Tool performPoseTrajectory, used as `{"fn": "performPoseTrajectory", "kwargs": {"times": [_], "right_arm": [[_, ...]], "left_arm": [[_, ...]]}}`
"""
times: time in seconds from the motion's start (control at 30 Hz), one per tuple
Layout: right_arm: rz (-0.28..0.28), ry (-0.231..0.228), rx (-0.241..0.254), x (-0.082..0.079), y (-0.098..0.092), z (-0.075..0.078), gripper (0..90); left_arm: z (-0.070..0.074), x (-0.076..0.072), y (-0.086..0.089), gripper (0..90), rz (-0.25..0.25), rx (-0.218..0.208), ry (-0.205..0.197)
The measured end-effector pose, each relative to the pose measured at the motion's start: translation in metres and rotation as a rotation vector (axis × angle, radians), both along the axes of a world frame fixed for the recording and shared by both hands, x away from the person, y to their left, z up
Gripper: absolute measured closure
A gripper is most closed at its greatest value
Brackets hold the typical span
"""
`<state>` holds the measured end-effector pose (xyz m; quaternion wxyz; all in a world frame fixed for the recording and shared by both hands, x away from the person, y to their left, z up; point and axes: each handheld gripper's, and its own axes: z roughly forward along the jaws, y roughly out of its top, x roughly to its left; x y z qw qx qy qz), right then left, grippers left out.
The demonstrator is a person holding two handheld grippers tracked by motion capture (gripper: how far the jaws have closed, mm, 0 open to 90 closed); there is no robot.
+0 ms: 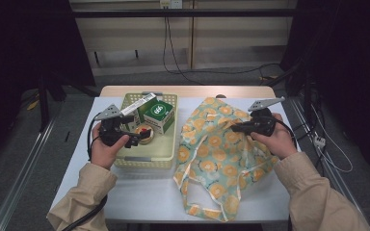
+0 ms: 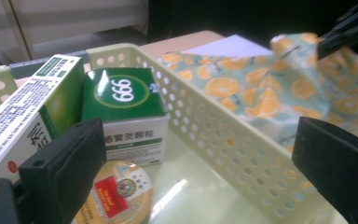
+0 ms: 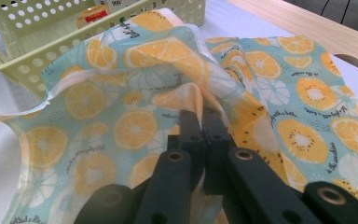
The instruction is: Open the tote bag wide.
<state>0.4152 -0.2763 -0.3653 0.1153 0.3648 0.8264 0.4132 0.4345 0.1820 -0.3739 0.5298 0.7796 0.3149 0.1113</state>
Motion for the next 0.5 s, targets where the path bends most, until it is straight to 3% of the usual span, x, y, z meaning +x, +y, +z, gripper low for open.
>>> {"fn": "performPoseTrajectory", "kwargs": {"times": [0.17,0.2,0.23,0.5], "right_arm": [[0.003,-0.002,0.001,0.000,0.001,0.001,89.8],[0.005,-0.002,-0.001,0.000,0.001,0.001,89.8],[0.006,-0.004,-0.002,0.000,0.001,0.000,89.8],[0.013,0.001,-0.004,0.001,0.003,-0.001,89.8]], "left_arm": [[0.000,0.011,-0.006,2.8,0.018,0.033,0.005],[-0.002,0.015,-0.010,2.9,0.017,0.068,0.011],[-0.003,0.017,-0.012,3.1,0.020,0.076,0.016],[-0.012,0.031,-0.026,4.3,0.017,0.114,0.041]]}}
